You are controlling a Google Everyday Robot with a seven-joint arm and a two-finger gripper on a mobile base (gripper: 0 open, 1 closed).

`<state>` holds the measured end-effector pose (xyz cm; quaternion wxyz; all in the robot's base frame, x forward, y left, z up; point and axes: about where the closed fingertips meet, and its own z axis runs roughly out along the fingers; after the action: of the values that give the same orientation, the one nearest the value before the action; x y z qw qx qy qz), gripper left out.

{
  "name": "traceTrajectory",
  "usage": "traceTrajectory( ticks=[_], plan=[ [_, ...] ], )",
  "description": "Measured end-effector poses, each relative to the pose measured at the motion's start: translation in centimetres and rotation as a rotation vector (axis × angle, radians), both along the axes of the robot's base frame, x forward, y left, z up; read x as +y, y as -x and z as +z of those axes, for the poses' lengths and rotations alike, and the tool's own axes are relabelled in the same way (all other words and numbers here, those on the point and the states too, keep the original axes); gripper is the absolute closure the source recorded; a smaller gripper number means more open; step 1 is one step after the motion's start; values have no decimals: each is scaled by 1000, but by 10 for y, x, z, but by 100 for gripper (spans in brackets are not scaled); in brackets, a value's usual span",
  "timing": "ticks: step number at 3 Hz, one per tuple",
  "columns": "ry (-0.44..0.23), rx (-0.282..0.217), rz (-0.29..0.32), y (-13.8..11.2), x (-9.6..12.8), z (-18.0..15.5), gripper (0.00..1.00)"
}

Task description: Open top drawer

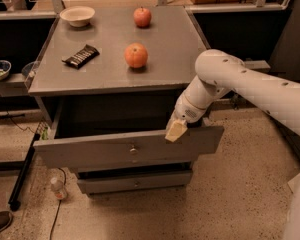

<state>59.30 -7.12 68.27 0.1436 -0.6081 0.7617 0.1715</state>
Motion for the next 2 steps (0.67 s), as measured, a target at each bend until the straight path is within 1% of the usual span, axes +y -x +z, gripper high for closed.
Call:
traceTrajectory(
  ticks=[2],
  plan=[
    [-7, 4, 1, 5, -6, 3, 100]
  ],
)
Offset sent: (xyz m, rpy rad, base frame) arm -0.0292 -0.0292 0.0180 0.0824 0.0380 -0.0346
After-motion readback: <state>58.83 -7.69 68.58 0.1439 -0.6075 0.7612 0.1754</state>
